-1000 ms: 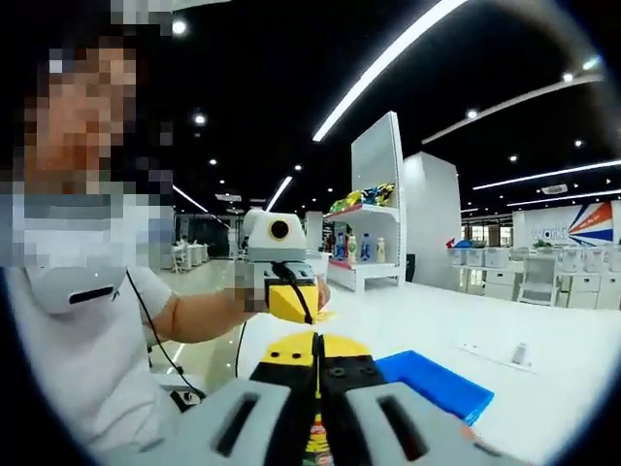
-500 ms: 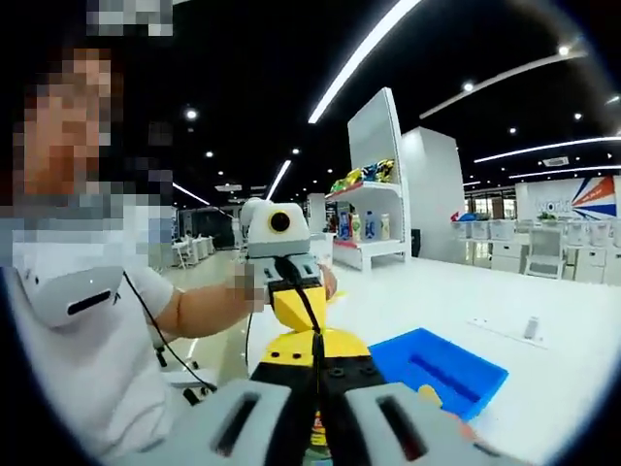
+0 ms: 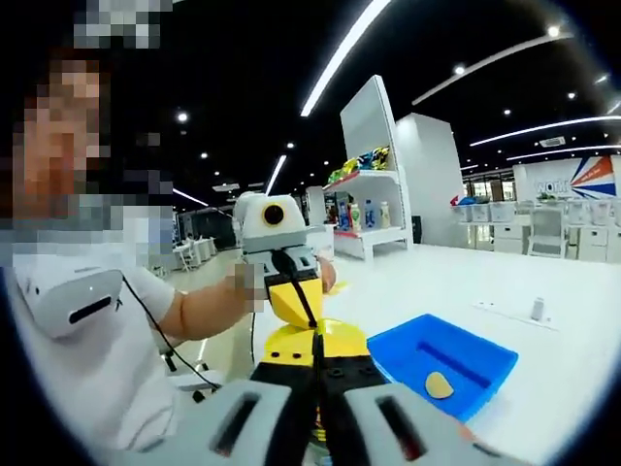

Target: Open the lid of the chip container on the table, take out the chips, place them into the box in front of the container, and close the lid

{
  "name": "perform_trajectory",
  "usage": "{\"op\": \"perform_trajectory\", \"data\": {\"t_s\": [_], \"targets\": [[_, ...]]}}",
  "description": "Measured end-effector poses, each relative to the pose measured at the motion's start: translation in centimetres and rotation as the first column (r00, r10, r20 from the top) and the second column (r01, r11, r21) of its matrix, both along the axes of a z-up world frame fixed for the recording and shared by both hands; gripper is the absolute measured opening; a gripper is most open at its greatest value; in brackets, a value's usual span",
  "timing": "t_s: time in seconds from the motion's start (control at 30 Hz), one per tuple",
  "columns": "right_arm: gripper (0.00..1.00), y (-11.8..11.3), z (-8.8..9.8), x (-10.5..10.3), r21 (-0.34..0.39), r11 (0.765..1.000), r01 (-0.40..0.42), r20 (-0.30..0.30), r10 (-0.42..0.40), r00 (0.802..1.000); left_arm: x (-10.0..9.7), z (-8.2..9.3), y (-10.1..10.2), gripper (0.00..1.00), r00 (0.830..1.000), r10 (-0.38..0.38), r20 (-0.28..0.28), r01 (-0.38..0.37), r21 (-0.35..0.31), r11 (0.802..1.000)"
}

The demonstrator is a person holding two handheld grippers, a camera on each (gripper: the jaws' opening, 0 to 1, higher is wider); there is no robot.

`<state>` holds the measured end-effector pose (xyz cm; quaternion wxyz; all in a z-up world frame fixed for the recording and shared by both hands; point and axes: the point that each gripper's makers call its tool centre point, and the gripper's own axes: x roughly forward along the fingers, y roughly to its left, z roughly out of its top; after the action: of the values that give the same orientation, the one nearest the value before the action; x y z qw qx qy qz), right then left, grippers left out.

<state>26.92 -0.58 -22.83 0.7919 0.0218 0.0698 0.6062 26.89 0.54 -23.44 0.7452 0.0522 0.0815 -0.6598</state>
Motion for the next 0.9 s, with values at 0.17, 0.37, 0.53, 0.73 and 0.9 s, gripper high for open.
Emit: {"op": "perform_trajectory", "data": {"t_s": [0.17, 0.37, 0.53, 0.73, 0.9], "targets": [[0.0, -0.08, -0.14, 0.0, -0.011, 1.0, 0.0, -0.012, 0.0, 1.0, 0.17, 0.35, 0.0, 0.01, 1.0, 0.004, -0.012, -0.005, -0.046, 0.999], [0.0, -0.11, -0.31, 0.02, -0.045, 0.999, 0.004, -0.002, -0.004, 1.0, 0.13, 0.34, -0.09, 0.01, 1.0, 0.002, -0.005, -0.002, -0.039, 0.999], [0.0, -0.15, -0.46, 0.04, -0.045, 0.999, 0.009, -0.027, -0.01, 1.0, 0.18, 0.3, -0.12, 0.01, 1.0, 0.001, -0.003, -0.002, -0.028, 1.0], [0.0, -0.23, -0.46, -0.06, -0.032, 0.999, 0.017, -0.02, -0.017, 1.0, 0.1, 0.31, -0.21, 0.01, 1.0, -0.003, -0.01, 0.003, -0.031, 1.0], [0.0, -0.13, -0.49, -0.21, -0.059, 0.997, 0.043, 0.022, -0.042, 0.999, 0.07, 0.35, -0.3, 0.01, 1.0, 0.0, -0.003, 0.0, -0.035, 0.999]]}}
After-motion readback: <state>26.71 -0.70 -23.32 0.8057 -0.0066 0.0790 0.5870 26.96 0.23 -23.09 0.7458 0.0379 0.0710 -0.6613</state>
